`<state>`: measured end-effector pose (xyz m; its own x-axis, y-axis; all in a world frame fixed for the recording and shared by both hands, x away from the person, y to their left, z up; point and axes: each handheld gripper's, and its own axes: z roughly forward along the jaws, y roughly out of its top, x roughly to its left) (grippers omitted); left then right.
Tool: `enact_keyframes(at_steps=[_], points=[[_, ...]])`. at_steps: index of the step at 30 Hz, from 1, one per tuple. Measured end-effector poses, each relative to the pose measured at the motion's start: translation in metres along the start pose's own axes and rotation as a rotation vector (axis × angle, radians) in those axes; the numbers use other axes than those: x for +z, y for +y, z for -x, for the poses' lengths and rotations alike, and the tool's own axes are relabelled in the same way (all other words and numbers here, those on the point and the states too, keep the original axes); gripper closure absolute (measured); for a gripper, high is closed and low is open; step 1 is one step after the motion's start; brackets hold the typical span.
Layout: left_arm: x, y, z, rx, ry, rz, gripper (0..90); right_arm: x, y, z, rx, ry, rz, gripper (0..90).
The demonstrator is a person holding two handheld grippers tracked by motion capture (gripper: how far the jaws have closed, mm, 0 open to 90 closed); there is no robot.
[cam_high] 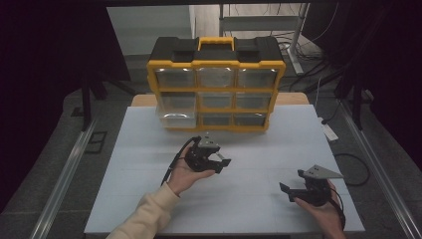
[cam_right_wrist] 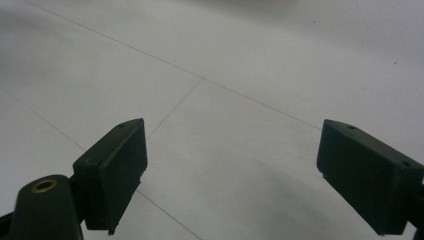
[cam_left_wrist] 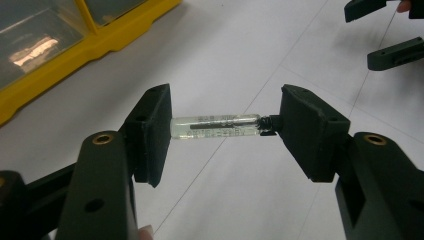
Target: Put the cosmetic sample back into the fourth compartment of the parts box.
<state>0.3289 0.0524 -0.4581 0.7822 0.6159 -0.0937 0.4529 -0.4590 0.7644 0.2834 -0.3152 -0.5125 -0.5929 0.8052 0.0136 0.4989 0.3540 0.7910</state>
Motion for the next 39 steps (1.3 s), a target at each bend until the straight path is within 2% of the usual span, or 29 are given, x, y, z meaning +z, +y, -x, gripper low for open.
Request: enact_keyframes(at_steps=[16,39], points=[[-0.027,0.004,-0.011,-0.026,0.027,0.066,39.8,0.0,0.0,0.0,-0.001,-0.001,0.002,13.2],[-0.051,0.006,-0.025,-0.049,0.062,0.123,39.8,0.0,0.0,0.0,-0.001,-0.001,-0.001,13.2]])
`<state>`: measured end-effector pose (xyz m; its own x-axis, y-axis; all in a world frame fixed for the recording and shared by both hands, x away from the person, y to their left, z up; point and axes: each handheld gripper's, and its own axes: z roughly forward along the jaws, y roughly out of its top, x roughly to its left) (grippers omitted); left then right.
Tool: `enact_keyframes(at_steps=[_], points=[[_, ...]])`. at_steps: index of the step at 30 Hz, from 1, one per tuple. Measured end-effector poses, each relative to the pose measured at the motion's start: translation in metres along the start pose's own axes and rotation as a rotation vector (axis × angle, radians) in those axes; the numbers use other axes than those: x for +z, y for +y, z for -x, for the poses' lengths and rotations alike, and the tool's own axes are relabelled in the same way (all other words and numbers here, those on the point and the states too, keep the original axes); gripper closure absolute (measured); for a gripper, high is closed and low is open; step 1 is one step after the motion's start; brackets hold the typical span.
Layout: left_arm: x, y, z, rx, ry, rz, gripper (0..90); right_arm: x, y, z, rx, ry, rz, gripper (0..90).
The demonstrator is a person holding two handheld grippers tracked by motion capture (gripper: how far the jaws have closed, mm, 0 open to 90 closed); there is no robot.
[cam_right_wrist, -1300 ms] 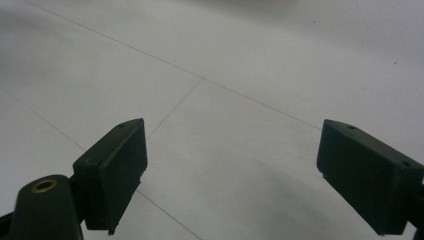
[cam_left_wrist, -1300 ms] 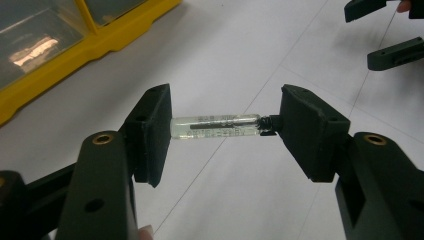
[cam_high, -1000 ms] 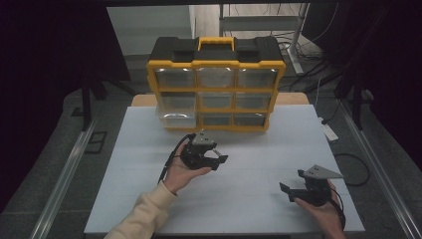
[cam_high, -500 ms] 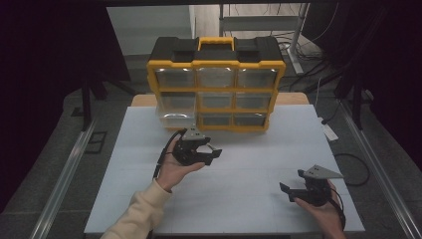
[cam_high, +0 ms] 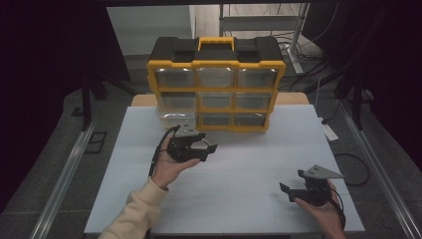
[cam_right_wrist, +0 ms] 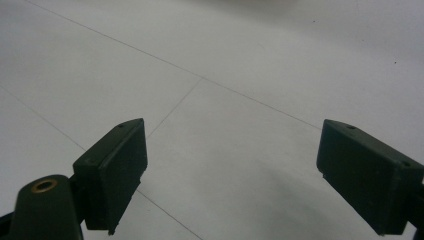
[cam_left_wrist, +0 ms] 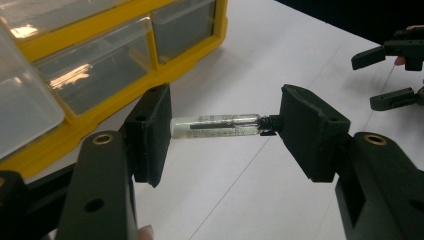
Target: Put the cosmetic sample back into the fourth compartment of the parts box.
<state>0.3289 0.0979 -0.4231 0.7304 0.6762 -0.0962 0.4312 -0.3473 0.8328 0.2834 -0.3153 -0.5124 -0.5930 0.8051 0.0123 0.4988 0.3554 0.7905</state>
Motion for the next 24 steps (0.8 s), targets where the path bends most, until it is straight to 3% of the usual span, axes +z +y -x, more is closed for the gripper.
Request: enact_keyframes(at_steps=[24], points=[[-0.025,0.006,-0.014,-0.028,0.036,0.075,39.8,0.0,0.0,0.0,-0.001,0.001,-0.003,13.2]])
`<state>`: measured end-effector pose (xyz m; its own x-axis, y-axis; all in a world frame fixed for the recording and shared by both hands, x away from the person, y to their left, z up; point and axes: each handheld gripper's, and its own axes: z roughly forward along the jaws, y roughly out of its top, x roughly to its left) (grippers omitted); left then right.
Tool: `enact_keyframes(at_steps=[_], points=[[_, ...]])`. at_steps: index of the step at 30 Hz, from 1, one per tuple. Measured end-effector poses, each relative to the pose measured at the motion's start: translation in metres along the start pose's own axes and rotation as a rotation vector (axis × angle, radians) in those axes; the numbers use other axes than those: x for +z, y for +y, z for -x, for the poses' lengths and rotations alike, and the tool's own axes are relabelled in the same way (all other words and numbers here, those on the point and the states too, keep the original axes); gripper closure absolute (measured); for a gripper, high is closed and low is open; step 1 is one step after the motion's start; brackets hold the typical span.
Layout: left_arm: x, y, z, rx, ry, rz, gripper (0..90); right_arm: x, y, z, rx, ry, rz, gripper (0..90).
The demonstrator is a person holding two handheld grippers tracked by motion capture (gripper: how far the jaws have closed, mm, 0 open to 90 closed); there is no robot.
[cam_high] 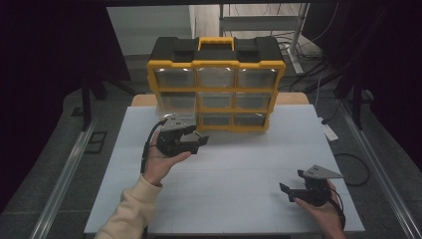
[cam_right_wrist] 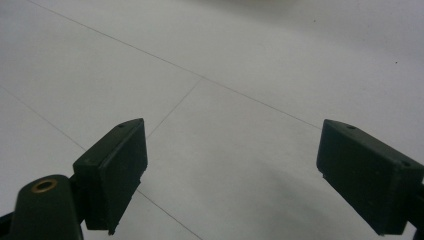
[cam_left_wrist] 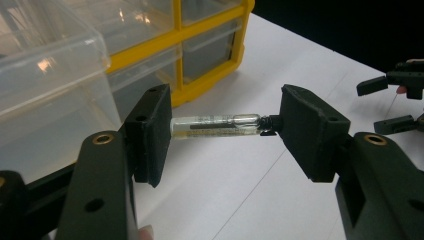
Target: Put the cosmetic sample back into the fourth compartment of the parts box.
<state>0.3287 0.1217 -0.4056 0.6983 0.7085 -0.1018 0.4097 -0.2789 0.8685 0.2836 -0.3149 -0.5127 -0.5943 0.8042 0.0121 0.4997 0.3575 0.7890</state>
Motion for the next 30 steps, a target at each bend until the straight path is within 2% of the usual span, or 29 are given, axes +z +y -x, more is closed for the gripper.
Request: enact_keyframes(at_steps=[20,30], points=[[-0.019,0.01,-0.005,-0.012,0.018,0.069,39.8,0.0,0.0,0.0,0.001,-0.001,0.002,13.2],[-0.027,0.022,-0.009,-0.013,0.037,0.104,39.8,0.001,0.001,-0.001,-0.004,0.001,0.003,13.2]])
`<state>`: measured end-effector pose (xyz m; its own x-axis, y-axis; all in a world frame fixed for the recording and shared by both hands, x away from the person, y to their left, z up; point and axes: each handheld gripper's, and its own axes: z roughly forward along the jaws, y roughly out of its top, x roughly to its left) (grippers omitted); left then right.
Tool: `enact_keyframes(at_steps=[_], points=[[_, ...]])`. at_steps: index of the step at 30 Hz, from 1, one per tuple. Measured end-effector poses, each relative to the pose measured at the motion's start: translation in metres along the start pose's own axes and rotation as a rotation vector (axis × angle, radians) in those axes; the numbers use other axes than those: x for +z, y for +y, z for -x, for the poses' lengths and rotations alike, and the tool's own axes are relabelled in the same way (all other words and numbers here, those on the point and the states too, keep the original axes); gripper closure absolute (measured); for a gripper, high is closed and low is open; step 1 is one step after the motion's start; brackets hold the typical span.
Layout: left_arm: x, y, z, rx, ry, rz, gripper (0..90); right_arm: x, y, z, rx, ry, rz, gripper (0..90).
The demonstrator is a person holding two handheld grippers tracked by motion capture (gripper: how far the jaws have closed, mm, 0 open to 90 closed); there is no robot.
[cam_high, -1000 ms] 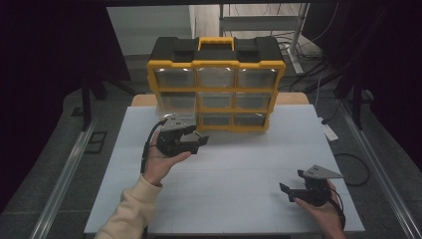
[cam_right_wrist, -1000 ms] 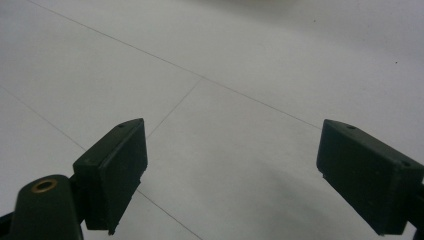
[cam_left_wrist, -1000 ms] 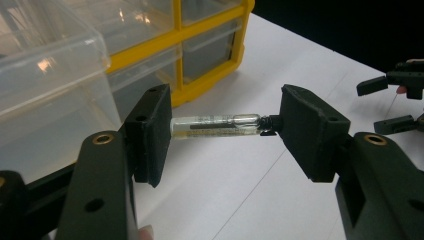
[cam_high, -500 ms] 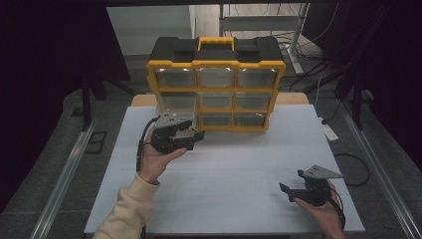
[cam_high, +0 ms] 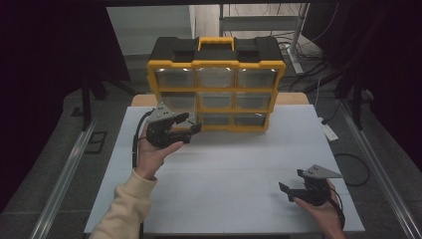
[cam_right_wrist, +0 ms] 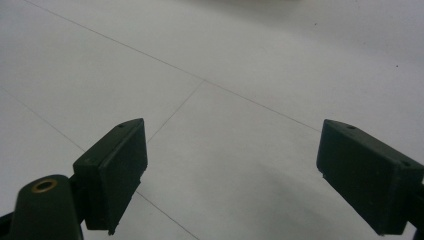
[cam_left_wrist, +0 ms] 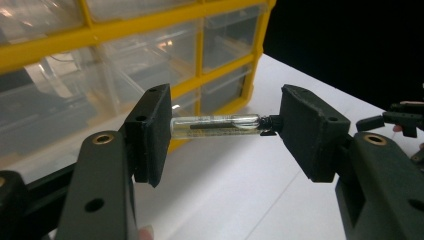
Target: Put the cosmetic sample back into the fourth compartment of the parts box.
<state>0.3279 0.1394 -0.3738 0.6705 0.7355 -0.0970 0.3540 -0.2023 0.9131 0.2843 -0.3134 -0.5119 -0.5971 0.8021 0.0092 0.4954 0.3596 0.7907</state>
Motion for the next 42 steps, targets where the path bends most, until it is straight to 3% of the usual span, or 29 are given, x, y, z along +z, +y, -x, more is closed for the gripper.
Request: enact_keyframes(at_steps=[14,22,31,40,42], points=[[0.001,0.02,-0.023,-0.005,0.068,0.016,39.8,0.0,0.0,0.001,0.005,-0.001,-0.001,13.2],[0.008,0.028,-0.041,-0.029,0.126,-0.003,39.8,0.001,0.0,0.001,0.005,-0.001,-0.001,13.2],[0.02,0.025,-0.059,-0.051,0.205,-0.041,39.8,0.001,-0.001,0.001,0.005,-0.004,-0.003,13.2],[0.026,0.022,-0.065,-0.055,0.221,-0.049,38.1,0.001,-0.001,0.002,0.007,0.001,-0.003,13.2],[0.026,0.021,-0.065,-0.06,0.207,-0.053,29.0,0.002,-0.001,0.001,0.006,0.002,-0.005,13.1]])
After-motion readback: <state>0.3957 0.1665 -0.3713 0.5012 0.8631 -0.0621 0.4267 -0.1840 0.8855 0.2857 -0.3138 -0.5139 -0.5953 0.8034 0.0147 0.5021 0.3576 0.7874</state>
